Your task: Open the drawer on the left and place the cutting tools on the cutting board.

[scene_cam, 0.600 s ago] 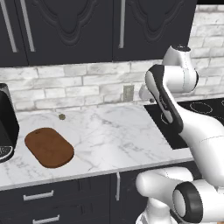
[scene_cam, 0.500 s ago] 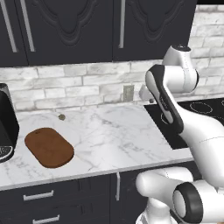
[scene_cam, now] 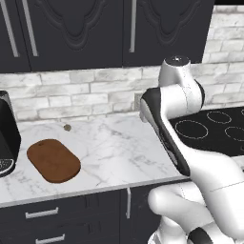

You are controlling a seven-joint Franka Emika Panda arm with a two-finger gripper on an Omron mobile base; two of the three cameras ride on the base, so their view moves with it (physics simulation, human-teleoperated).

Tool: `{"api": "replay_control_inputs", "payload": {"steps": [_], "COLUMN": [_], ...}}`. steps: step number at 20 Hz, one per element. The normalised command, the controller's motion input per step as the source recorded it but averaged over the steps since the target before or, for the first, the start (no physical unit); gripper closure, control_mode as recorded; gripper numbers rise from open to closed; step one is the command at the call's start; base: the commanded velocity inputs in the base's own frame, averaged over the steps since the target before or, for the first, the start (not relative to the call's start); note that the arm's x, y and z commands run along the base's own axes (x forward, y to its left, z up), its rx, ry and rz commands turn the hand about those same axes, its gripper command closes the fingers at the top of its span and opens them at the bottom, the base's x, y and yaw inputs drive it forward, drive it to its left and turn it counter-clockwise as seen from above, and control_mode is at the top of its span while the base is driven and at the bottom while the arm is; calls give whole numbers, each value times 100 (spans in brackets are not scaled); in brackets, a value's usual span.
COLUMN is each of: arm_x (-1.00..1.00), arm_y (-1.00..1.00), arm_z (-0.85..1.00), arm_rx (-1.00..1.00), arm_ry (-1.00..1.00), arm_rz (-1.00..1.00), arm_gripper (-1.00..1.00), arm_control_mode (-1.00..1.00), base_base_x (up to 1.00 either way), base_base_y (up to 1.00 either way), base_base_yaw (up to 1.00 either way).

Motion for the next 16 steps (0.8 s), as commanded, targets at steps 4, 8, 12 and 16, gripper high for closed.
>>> {"api": "replay_control_inputs", "payload": {"steps": [4,8,12,16], "arm_x": [-27,-19,-28,-38], "arm_y": [83,78,76,77], "arm_z": [-29,-52,-63,-67], "arm_rx": [-33,-32,-31,-29], "arm_ry": [2,8,2,0], "arm_rz": [17,18,19,18], "arm_gripper": [-100,-100,-100,-100], "arm_control_mode": [-100,-100,-100,-100], "base_base_x": [0,0,0,0], "base_base_y": [0,0,0,0], "base_base_yaw": [0,0,0,0]}}
